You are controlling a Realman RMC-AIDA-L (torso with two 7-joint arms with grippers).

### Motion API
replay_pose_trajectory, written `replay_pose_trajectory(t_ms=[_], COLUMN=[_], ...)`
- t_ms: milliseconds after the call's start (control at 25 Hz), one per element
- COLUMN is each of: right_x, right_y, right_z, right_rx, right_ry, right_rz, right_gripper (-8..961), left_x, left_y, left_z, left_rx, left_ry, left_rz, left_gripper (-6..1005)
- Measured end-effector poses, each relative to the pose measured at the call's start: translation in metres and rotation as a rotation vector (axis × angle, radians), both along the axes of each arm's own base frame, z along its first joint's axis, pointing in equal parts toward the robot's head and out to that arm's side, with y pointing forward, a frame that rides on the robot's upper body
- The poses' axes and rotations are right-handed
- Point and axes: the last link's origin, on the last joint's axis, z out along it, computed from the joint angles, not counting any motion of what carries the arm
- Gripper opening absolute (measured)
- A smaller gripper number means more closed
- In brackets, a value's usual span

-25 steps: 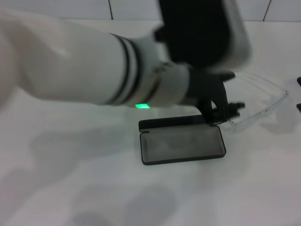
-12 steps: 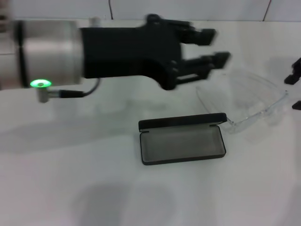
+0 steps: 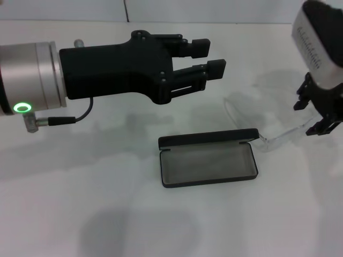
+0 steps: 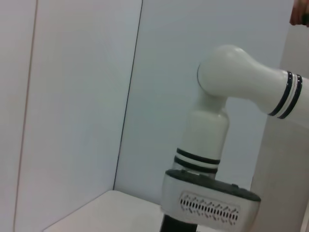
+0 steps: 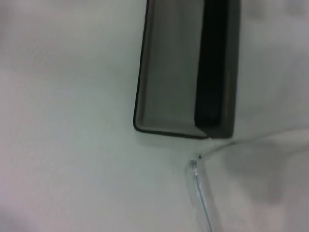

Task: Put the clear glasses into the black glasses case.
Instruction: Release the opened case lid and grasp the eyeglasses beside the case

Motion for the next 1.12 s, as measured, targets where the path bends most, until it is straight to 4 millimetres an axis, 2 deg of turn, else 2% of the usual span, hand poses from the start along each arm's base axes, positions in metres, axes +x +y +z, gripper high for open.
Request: replay_pose_trajectory(t_ms=[360, 720, 1120], right_x=[0.007, 0.011, 0.013], right_y=[0.002, 0.003, 0.004], right_z=[-0.027, -0.038, -0.038], right_rx=[-0.026, -0.034, 0.012], right_ry=[-0.048, -0.06, -0.052], right_rz=[0.047, 0.04, 0.002], right_gripper=[576, 539, 159], left_x=[-0.007, -0.011, -0.018], left_y=[0.004, 0.004, 0.002], left_z=[0.006, 0.007, 0.012], left_rx=[0.018, 0.016, -0.002], left_ry=[-0.002, -0.004, -0.039], left_rz=[0.022, 0.037, 0.053], left_gripper=[442, 442, 441])
